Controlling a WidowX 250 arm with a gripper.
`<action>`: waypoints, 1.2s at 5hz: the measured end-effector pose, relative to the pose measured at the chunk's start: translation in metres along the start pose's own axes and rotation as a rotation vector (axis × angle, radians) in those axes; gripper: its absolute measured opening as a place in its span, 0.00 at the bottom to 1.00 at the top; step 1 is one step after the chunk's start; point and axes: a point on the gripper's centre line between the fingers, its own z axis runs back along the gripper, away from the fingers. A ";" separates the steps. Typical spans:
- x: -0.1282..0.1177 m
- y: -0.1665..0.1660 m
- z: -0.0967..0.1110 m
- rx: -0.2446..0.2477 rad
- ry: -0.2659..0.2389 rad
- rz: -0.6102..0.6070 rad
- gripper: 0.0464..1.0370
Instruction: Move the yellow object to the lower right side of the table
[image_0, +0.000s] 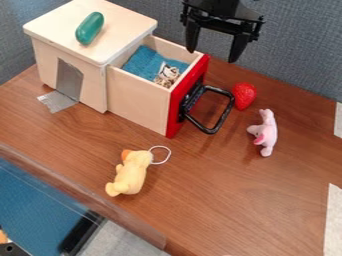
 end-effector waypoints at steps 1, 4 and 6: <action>-0.007 0.000 -0.017 0.013 0.043 -0.007 0.96; -0.084 0.034 -0.004 -0.085 0.037 -0.171 0.96; -0.138 0.041 -0.022 -0.071 0.111 -0.241 0.96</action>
